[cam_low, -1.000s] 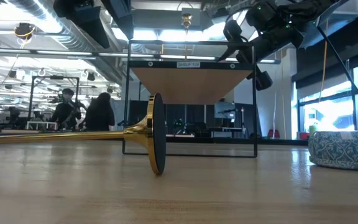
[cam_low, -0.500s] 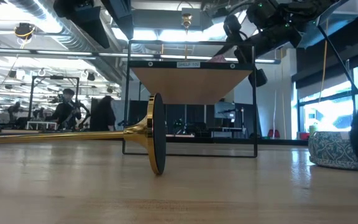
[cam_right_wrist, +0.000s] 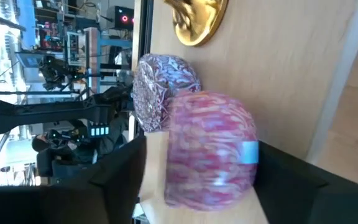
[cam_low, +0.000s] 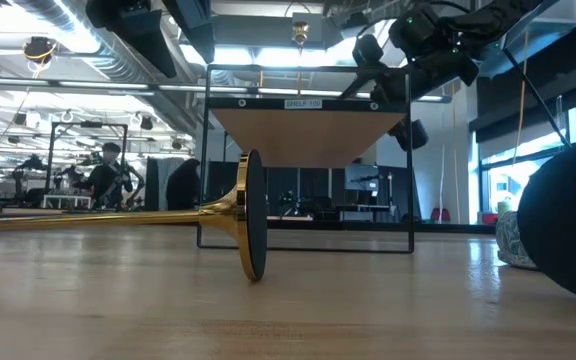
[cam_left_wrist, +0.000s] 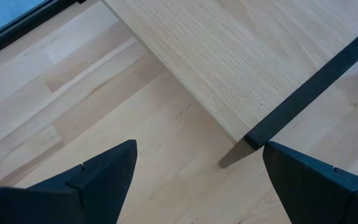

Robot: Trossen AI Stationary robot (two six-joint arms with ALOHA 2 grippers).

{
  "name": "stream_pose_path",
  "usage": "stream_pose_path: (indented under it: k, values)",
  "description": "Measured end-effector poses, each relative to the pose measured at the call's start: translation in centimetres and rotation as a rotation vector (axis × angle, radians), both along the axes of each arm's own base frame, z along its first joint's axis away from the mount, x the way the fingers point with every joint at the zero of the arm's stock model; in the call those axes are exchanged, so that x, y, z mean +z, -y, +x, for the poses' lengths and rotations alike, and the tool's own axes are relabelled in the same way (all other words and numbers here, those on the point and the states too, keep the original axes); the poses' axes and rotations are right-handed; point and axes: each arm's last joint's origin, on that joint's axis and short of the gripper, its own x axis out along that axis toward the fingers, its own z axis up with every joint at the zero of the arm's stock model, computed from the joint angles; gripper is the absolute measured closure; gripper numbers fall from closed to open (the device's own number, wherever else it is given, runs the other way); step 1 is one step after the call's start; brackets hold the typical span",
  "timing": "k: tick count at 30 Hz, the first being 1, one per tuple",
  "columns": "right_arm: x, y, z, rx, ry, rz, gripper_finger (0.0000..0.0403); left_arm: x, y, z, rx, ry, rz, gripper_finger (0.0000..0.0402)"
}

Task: Pick & Place candle stick holders
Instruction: Put the pink scented candle on the shelf

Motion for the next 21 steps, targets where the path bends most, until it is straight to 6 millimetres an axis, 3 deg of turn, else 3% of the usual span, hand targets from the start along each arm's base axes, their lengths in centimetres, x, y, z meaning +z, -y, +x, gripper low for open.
stream_pose_path:
  k: [7, 21]
  values:
    - [-0.06, 0.06, 0.01, -0.005, -0.004, -0.005, 0.0071, 0.00, 0.00, 0.00, 0.000, 0.000, 0.000, 0.0055]
    - [-0.30, 0.73, -0.52, 0.038, -0.024, -0.042, 0.0066, 0.00, 0.00, 0.00, 0.002, 0.001, -0.001, 0.0055]
